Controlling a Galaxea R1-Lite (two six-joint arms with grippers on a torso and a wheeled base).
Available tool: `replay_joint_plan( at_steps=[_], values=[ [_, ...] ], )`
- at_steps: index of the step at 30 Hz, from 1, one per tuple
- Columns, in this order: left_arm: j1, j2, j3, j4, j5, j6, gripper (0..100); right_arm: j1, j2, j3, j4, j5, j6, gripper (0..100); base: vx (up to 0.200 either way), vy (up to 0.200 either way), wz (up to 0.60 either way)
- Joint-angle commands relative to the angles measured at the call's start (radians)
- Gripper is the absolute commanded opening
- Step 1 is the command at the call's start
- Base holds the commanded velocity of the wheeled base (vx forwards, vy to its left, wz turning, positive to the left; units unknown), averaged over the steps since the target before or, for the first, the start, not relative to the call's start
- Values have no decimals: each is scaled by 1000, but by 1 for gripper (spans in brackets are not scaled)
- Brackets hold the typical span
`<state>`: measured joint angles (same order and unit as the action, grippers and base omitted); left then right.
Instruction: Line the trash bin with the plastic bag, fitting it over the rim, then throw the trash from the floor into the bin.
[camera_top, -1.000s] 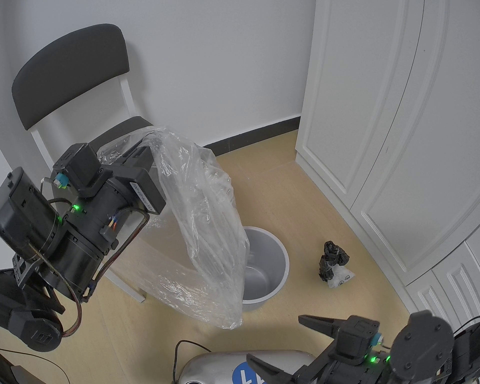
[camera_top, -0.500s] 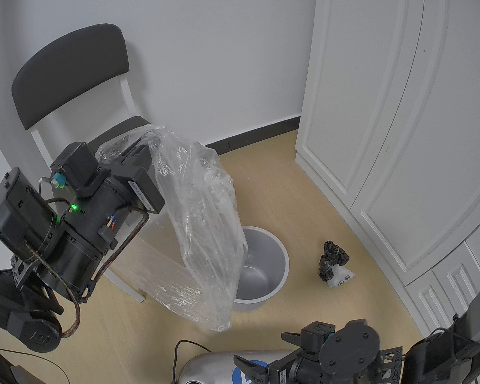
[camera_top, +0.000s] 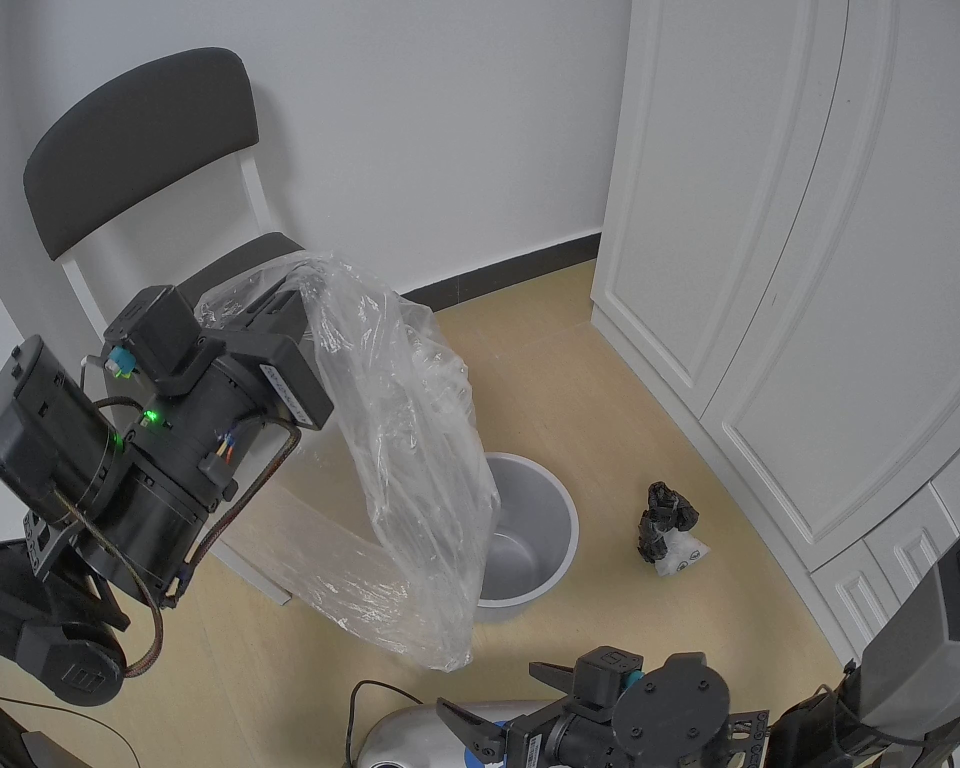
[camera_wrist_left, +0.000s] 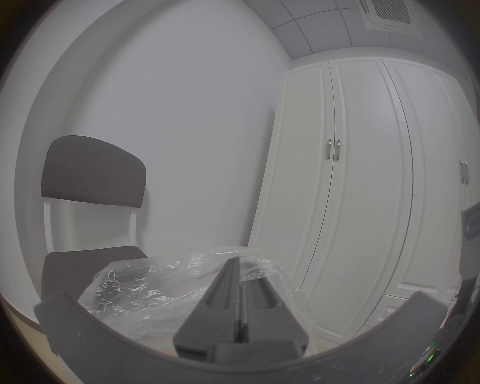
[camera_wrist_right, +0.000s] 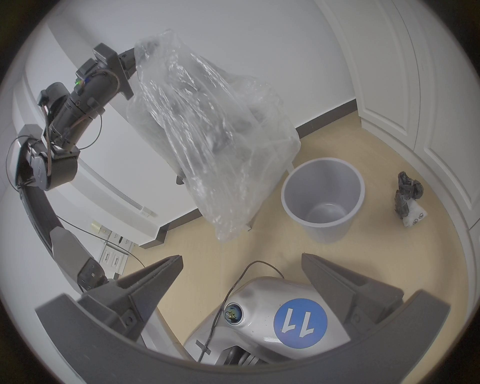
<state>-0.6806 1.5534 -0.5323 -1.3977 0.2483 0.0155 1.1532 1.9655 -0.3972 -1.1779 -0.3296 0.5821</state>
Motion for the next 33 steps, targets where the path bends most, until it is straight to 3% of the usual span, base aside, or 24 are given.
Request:
replay_joint_plan(
  at_steps=[1,16,22,27,29,33],
  values=[
    [0,4,0,0,0,0,0,-15,53,-32,-5,-11,10,100,0,0,0],
    [0,-3,0,0,0,0,0,-247,119,-227,-22,-111,53,100,0,0,0],
    [0,-3,2,0,0,0,0,-388,55,-230,-11,-85,12,100,0,0,0],
    [-10,4,2,0,0,0,0,-517,13,-246,-6,6,-2,100,0,0,0],
    [-11,4,2,0,0,0,0,-518,10,-244,-3,11,-1,100,0,0,0],
    [-27,7,3,0,0,-2,0,-385,4,-195,26,12,15,100,0,0,0]
  ],
)
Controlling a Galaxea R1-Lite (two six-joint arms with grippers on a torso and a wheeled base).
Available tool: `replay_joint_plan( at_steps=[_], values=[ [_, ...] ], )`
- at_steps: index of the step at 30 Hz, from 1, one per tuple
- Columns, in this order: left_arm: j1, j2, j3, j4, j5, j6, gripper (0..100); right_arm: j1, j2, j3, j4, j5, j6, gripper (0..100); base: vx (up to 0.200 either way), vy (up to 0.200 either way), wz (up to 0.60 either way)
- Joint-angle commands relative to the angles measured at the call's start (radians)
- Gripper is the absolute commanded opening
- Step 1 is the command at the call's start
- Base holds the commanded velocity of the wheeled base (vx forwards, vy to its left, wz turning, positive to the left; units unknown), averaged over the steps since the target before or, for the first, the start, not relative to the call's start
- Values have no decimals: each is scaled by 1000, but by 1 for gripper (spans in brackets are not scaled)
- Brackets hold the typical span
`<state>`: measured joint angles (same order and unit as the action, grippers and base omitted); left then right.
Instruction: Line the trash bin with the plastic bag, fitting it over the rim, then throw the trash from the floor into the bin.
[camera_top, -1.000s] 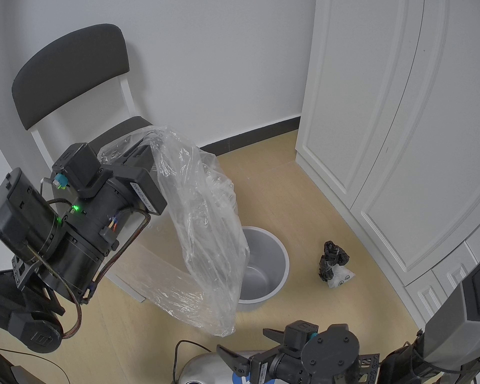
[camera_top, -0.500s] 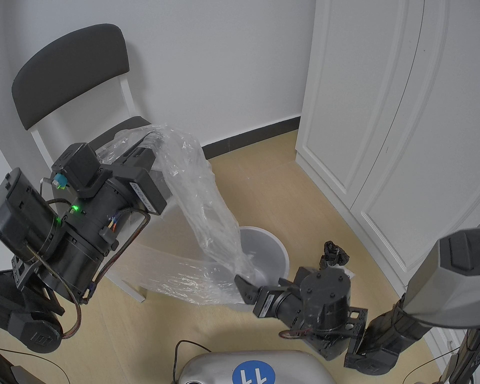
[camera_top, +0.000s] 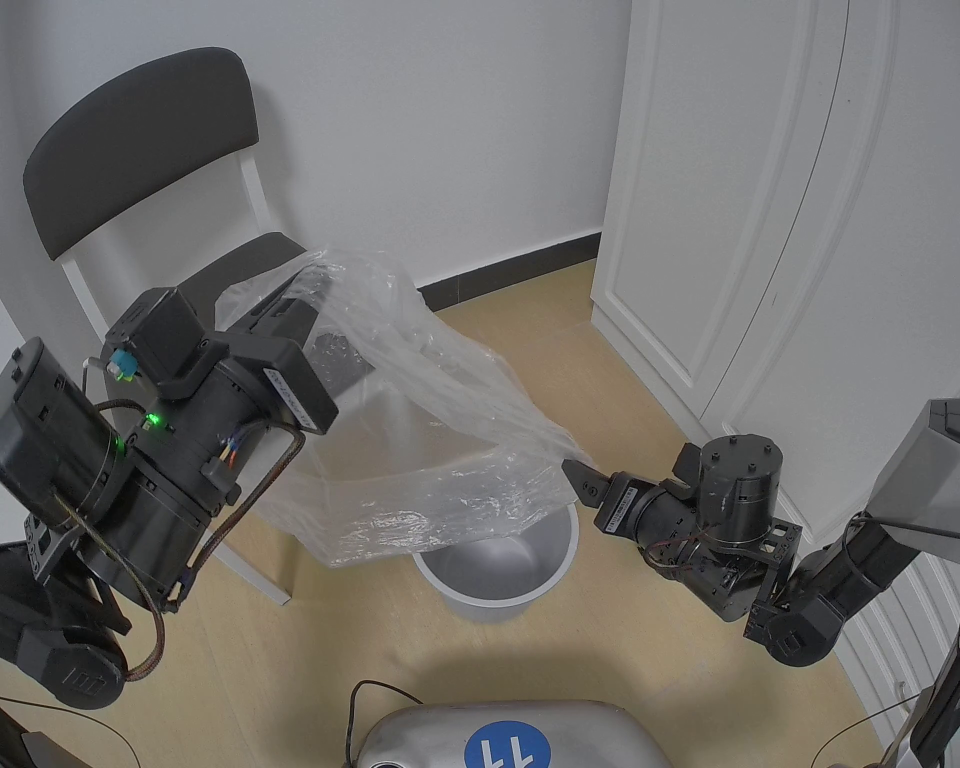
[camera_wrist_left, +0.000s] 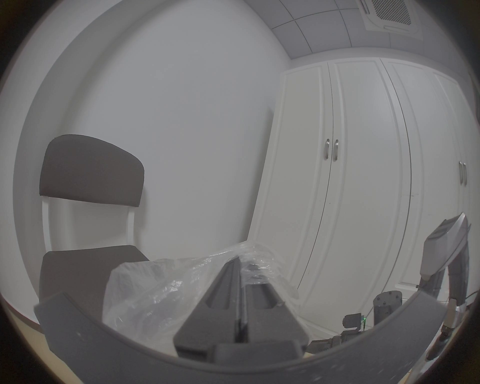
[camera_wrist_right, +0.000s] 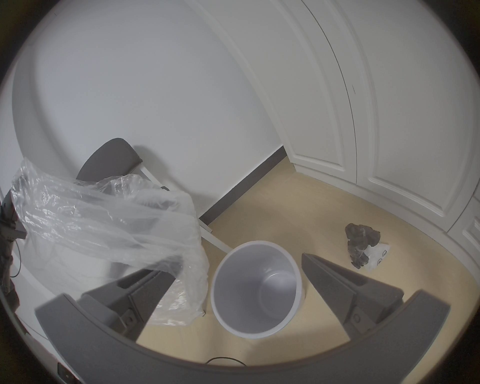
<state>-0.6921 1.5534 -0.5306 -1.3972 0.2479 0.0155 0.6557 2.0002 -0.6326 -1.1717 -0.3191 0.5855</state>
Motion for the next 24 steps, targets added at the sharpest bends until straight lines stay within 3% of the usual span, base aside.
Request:
replay_joint_plan(
  at_steps=[1,2,4,7,14,24],
  values=[
    [-15,7,1,0,1,-2,0,113,-31,40,20,2,11,100,0,0,0],
    [-17,5,1,0,1,-2,0,193,-20,63,24,2,36,100,0,0,0],
    [-17,5,1,0,1,-2,0,278,12,67,21,-1,80,100,0,0,0],
    [-18,5,12,0,1,0,0,346,115,47,0,-9,137,100,0,0,0],
    [-26,5,12,-2,1,0,0,320,272,-18,-91,-9,169,100,0,0,0],
    [-27,-18,11,0,1,0,0,228,305,-36,-91,-8,162,100,0,0,0]
  ],
)
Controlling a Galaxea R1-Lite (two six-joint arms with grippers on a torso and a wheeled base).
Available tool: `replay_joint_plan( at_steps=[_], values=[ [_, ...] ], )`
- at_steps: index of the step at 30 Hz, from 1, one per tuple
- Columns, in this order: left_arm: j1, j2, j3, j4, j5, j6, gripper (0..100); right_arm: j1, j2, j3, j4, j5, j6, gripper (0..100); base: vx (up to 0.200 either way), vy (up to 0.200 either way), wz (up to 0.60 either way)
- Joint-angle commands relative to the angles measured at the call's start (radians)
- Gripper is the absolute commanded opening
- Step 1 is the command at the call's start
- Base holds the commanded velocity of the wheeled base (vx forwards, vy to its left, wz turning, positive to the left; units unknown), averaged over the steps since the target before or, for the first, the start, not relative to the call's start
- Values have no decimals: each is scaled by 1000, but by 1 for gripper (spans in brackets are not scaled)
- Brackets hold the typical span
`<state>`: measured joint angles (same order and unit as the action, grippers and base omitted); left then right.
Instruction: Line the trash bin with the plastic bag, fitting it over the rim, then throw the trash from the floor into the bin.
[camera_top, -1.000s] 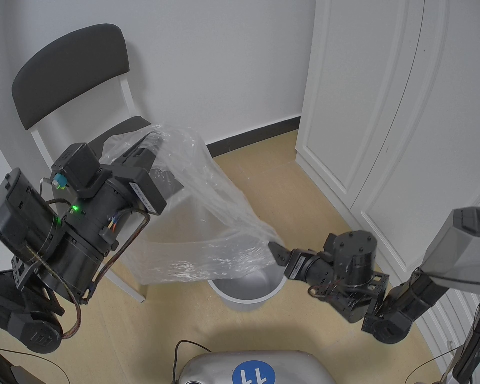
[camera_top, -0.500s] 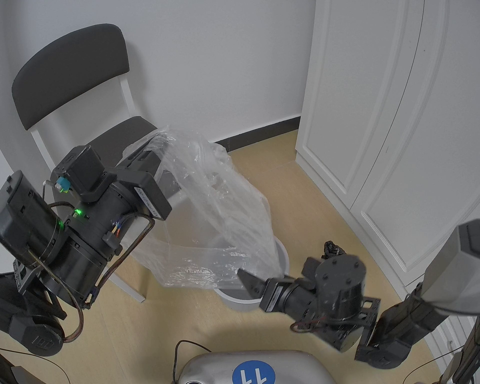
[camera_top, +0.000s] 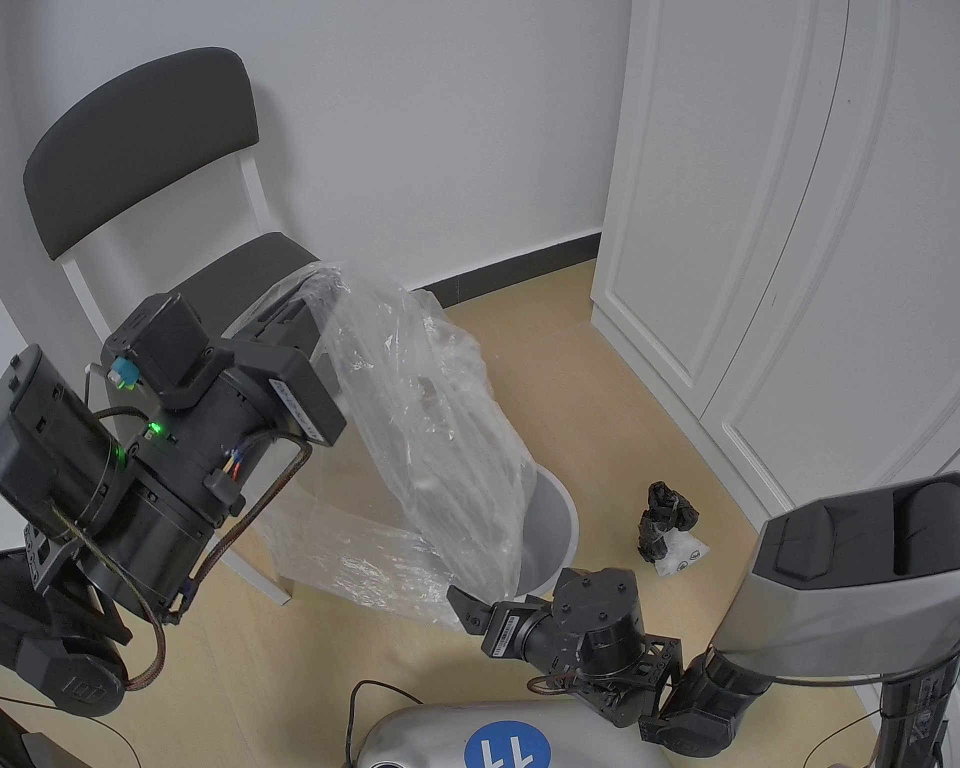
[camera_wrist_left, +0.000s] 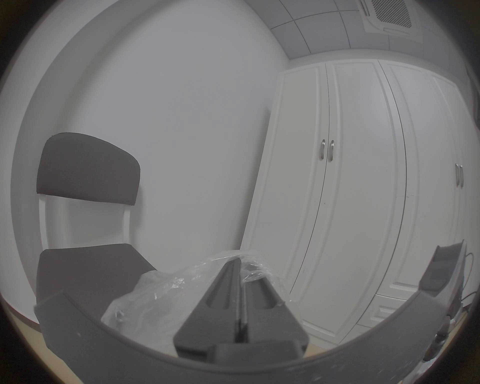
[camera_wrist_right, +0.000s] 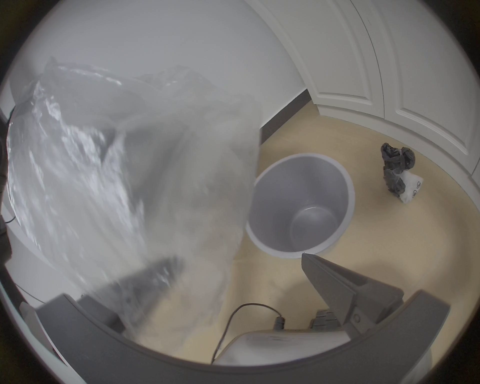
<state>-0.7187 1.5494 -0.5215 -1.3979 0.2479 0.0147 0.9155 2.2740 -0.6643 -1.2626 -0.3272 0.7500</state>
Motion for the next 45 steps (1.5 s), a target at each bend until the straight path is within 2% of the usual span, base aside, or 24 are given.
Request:
replay_joint_plan(
  at_steps=[1,7,11,14,16,19,20,22,23,24,31,32,33,39,45],
  values=[
    [-1,-15,3,0,1,1,0,-41,28,-3,0,0,-3,100,0,0,0],
    [8,-37,24,19,2,7,0,-104,-18,8,6,2,-12,100,0,0,0],
    [15,-57,41,65,4,45,0,-153,-61,8,11,8,-35,100,0,0,0],
    [5,-71,35,112,48,56,0,-195,-96,3,23,19,-32,100,0,0,0],
    [2,-68,31,119,71,57,0,-184,-94,6,28,22,-24,100,0,0,0],
    [1,-63,21,119,79,57,0,-126,-85,11,29,20,2,100,0,0,0],
    [-8,-61,18,120,80,56,0,-55,-76,17,29,20,22,100,0,0,0],
    [-10,-61,17,120,80,56,0,-50,-74,17,29,20,23,100,0,0,0],
    [-19,-63,12,120,82,56,0,23,-41,15,23,11,26,100,0,0,0],
    [-24,-64,11,120,82,54,0,39,-16,11,17,11,26,100,0,0,0],
    [-34,-72,6,122,82,53,0,32,111,-66,9,8,34,100,0,0,0],
    [-36,-75,6,122,82,53,0,22,148,-110,5,-4,68,100,0,0,0],
    [-41,-81,6,122,82,51,0,16,154,-126,0,-24,86,100,0,0,0],
    [-48,-86,6,120,80,48,0,2,157,-146,-3,-35,97,100,0,0,0],
    [-48,-94,5,120,80,48,0,-15,168,-161,-64,-59,109,100,0,0,0]
  ],
)
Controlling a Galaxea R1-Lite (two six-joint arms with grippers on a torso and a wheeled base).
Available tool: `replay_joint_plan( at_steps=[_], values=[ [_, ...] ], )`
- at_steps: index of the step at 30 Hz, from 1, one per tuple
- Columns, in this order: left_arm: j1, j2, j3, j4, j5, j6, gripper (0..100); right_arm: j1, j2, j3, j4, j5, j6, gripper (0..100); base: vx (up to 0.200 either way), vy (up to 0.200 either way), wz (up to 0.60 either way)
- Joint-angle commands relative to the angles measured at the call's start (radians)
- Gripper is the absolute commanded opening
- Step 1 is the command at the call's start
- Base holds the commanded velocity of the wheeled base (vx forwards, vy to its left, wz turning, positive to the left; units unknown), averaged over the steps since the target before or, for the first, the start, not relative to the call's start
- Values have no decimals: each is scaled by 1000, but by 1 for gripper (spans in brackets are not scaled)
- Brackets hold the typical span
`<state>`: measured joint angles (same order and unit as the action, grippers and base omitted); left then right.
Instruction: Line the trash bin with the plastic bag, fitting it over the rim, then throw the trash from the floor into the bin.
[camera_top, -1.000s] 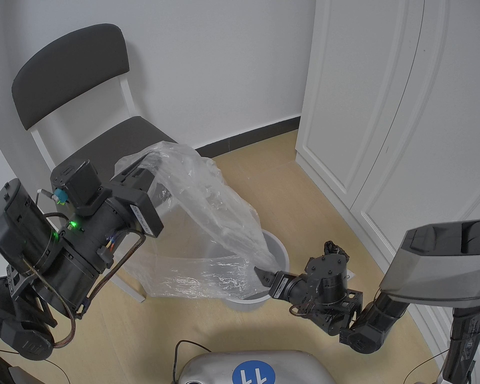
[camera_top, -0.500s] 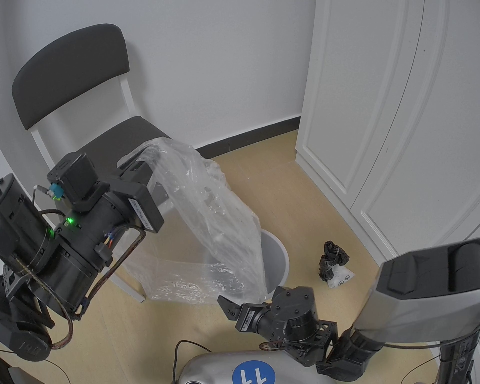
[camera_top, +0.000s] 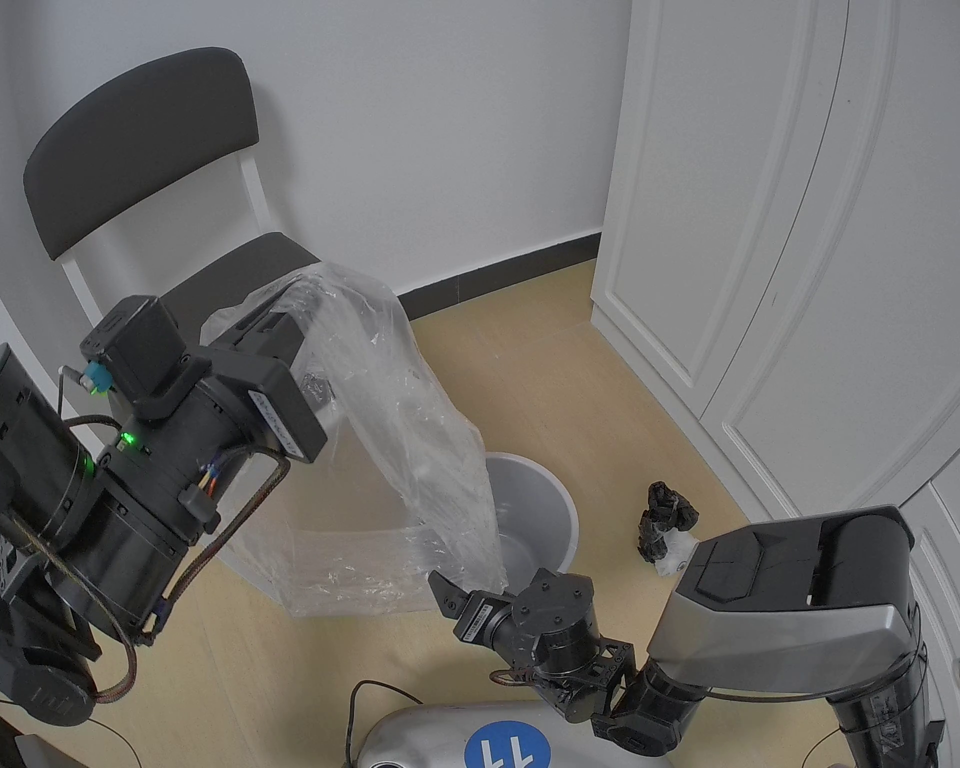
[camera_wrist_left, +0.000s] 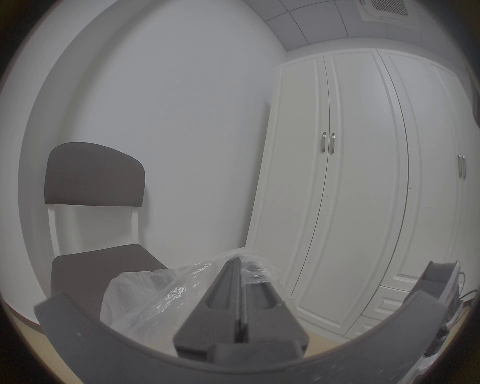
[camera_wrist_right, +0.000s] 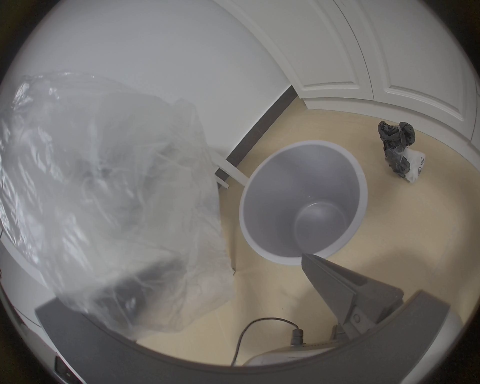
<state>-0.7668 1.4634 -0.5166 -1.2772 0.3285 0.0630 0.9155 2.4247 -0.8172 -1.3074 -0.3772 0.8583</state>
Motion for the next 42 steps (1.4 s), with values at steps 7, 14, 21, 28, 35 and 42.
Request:
replay_joint_plan(
  at_steps=[7,14,21,28,35,42],
  values=[
    [0,-14,-3,-1,0,0,0,-29,2,3,-92,-9,19,100,0,0,0],
    [-5,-15,-17,-1,-3,-17,0,77,-45,59,-107,-2,62,100,0,0,0],
    [-12,-18,-6,-2,-2,-31,0,72,13,27,-133,-11,54,100,0,0,0],
    [-23,-9,-11,-1,-3,-42,0,49,20,20,-131,-11,54,100,0,0,0],
    [-23,-25,-16,1,-2,-55,0,46,14,27,-134,-31,38,100,0,0,0],
    [-19,-37,-13,1,-2,-58,0,20,33,21,-153,-35,30,100,0,0,0]
  ],
)
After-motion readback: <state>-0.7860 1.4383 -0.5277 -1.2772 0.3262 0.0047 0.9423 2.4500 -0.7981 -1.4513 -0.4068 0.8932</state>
